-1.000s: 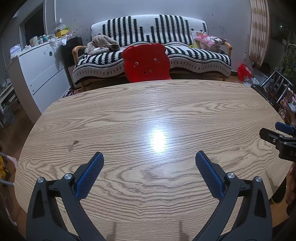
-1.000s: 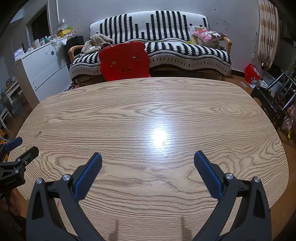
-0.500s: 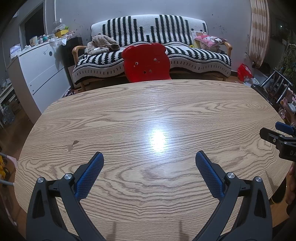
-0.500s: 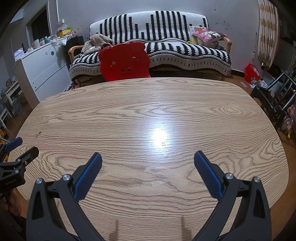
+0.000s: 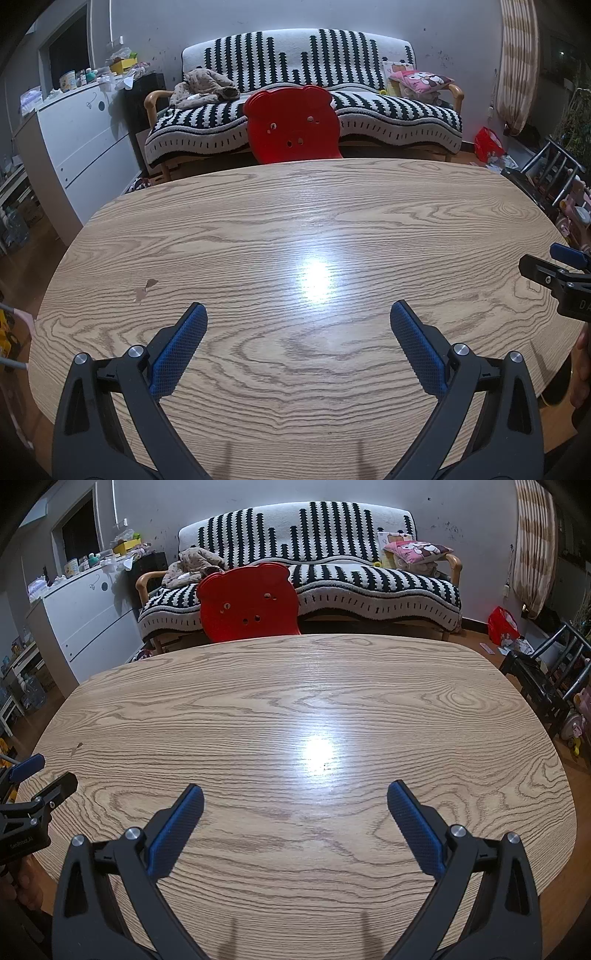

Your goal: Collect trash

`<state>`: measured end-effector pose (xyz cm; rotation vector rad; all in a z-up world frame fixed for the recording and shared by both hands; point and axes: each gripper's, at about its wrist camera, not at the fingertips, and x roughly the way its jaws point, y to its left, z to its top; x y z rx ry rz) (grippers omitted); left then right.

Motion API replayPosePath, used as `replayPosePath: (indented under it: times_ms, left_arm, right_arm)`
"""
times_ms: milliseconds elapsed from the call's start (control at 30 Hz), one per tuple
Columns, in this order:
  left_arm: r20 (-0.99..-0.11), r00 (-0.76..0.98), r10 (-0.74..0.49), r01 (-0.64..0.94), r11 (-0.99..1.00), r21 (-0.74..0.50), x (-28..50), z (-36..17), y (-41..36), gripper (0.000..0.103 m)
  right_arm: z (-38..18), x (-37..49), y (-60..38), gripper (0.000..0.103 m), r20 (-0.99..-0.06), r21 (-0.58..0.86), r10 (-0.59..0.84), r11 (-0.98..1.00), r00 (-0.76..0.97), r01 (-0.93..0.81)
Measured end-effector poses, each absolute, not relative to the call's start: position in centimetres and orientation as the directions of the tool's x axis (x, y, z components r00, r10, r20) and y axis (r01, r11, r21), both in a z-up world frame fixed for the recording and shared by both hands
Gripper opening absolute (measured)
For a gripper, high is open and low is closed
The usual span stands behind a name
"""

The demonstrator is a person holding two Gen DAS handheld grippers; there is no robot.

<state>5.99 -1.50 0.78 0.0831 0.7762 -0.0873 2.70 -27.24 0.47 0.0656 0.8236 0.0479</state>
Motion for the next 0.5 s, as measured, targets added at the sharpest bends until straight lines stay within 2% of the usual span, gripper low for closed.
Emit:
replayPosePath:
  times_ms: [500]
  left_arm:
    - [-0.701, 0.712, -0.047, 0.110, 0.993, 0.045, 5.94, 0.80, -1.50, 0.096]
  right_arm:
    - [0.46, 2.75, -27.23, 0.096, -0.731, 0.077, 0.068, 0.997, 0.679, -0.017]
